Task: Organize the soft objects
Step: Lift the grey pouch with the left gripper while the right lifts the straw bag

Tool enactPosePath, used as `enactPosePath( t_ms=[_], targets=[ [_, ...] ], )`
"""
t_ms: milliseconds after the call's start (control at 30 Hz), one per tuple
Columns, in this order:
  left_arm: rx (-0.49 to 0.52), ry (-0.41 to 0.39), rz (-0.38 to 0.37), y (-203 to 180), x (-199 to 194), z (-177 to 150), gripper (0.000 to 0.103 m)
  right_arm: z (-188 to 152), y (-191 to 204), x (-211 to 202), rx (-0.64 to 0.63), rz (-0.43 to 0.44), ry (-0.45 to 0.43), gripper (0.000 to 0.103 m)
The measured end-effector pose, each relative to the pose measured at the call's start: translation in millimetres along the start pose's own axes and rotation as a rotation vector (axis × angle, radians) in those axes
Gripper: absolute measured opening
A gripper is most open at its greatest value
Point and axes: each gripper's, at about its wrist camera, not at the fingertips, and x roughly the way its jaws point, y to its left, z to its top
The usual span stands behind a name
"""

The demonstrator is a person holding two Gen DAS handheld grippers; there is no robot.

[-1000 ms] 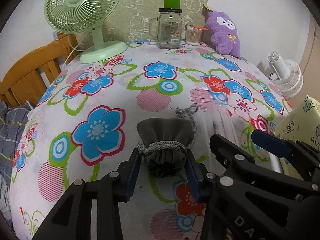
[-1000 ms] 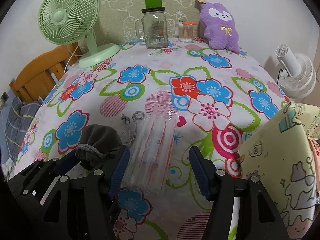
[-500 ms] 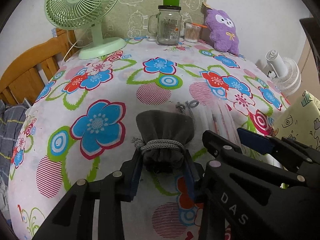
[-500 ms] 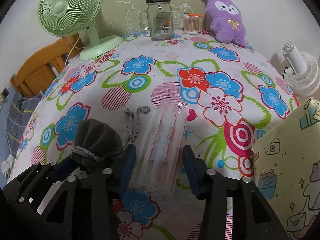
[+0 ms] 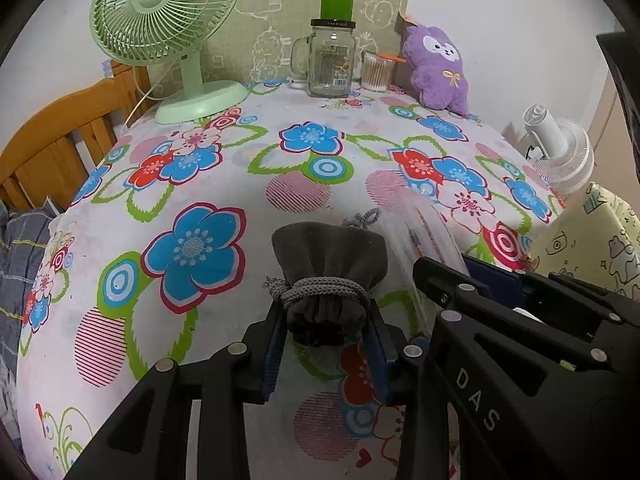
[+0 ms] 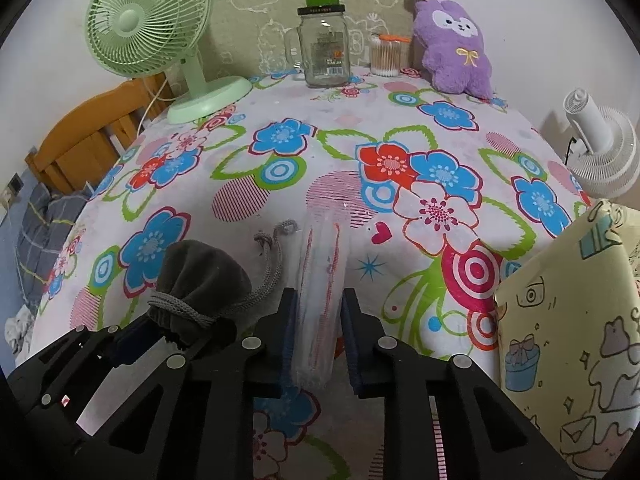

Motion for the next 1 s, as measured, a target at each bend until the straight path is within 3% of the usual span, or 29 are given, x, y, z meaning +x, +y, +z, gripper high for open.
enactPosePath(
  t_ms=[1000],
  targets=[
    [-0.01,-0.115,0.002,-17,-68,-9,0.036,-12,3,-74,-0.034,-0.001,-0.123,0.021]
  ],
)
